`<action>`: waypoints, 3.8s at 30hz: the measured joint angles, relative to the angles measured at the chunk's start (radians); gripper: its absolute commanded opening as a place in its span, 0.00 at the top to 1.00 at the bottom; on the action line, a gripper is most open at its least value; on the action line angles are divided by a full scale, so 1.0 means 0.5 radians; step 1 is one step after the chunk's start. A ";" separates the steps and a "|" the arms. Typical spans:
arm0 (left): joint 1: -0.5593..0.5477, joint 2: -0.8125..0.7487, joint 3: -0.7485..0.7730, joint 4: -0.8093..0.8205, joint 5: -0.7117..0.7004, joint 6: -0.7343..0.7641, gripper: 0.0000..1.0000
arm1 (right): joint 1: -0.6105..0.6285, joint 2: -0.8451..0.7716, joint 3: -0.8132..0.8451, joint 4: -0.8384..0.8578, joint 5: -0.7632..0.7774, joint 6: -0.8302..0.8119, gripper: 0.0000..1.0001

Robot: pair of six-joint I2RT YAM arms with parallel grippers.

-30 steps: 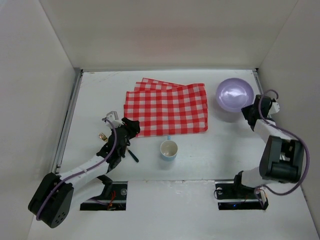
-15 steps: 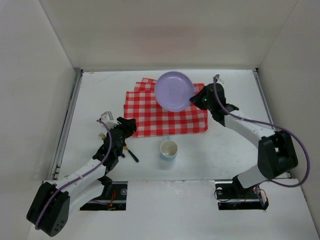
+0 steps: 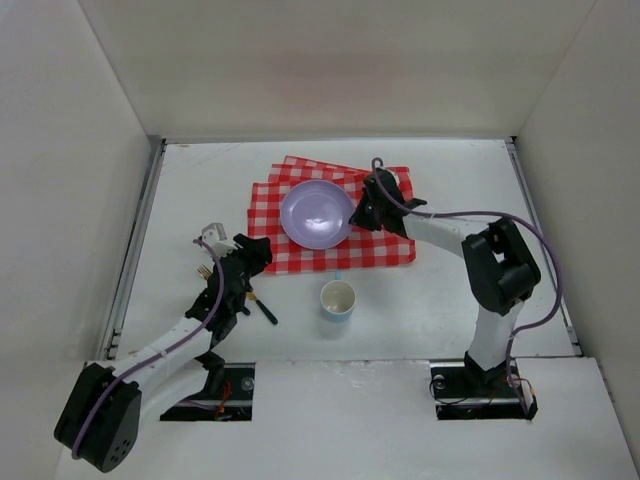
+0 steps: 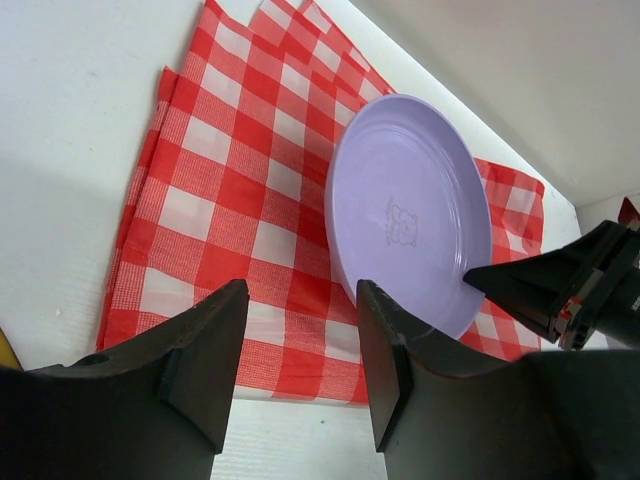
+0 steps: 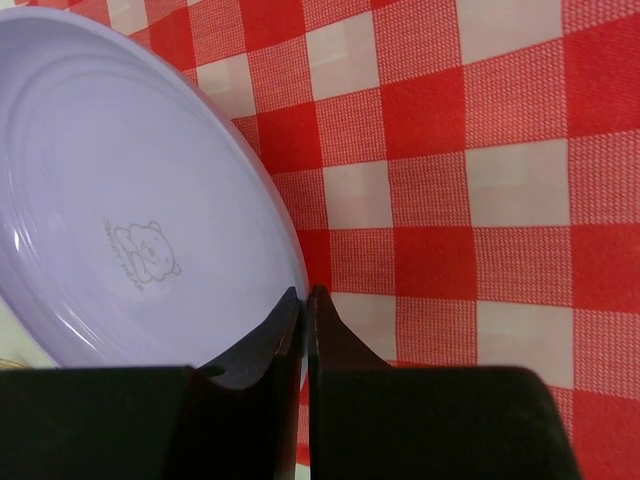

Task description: Set the dinner table for one person

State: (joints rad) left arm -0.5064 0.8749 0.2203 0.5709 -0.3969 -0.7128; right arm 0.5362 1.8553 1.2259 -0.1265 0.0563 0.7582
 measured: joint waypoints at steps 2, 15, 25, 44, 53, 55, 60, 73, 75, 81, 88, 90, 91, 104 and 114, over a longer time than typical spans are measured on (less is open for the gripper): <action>0.000 0.008 0.000 0.001 0.000 0.000 0.55 | 0.004 0.038 0.052 -0.019 0.000 -0.005 0.93; 0.000 0.030 0.000 0.001 0.000 -0.001 0.54 | 0.004 0.156 0.121 -0.150 0.045 -0.032 0.68; 0.000 0.030 0.000 0.000 0.000 -0.002 0.54 | 0.009 -0.168 -0.006 -0.173 0.167 -0.137 0.46; -0.020 0.065 0.000 0.002 -0.009 -0.002 0.54 | 0.993 -1.313 -0.664 -0.585 0.603 -0.455 0.47; -0.037 0.096 0.000 0.005 -0.011 -0.002 0.54 | 1.039 -0.962 -0.582 -0.641 0.666 -0.472 0.67; -0.037 0.096 0.000 0.008 -0.011 -0.002 0.54 | 1.048 -0.886 -0.549 -0.636 0.663 -0.480 0.76; -0.037 0.095 0.000 0.017 -0.011 -0.002 0.54 | 1.053 -0.813 -0.515 -0.621 0.657 -0.487 0.91; -0.058 0.095 0.000 0.017 -0.015 -0.004 0.54 | 0.750 -1.244 -0.414 -0.784 0.481 -0.552 0.93; -0.060 0.095 0.000 0.017 -0.015 -0.004 0.54 | 0.574 -1.232 -0.293 -0.779 0.451 -0.573 0.93; -0.060 0.091 0.000 0.016 -0.015 -0.004 0.54 | 0.009 -0.832 0.268 -0.741 0.388 -0.629 0.94; -0.028 -0.027 -0.005 0.011 -0.014 -0.004 0.54 | -0.294 -0.111 0.920 -0.803 0.408 -0.674 0.94; -0.015 -0.039 -0.006 0.009 -0.014 -0.004 0.54 | -0.330 0.068 1.078 -0.851 0.424 -0.690 0.94; -0.011 -0.040 -0.007 0.008 -0.014 -0.005 0.54 | -0.343 0.145 1.150 -0.882 0.435 -0.699 0.94; -0.006 -0.017 -0.011 -0.014 -0.008 -0.005 0.54 | -0.481 0.726 1.589 -1.144 0.553 -0.774 0.91; -0.008 -0.014 -0.018 -0.015 -0.011 -0.004 0.55 | -0.507 0.766 1.595 -1.086 0.488 -0.719 0.52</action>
State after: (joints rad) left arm -0.5102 0.8680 0.2115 0.5632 -0.4023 -0.7147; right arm 0.2825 2.2383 2.0235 -0.6697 0.3000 0.3985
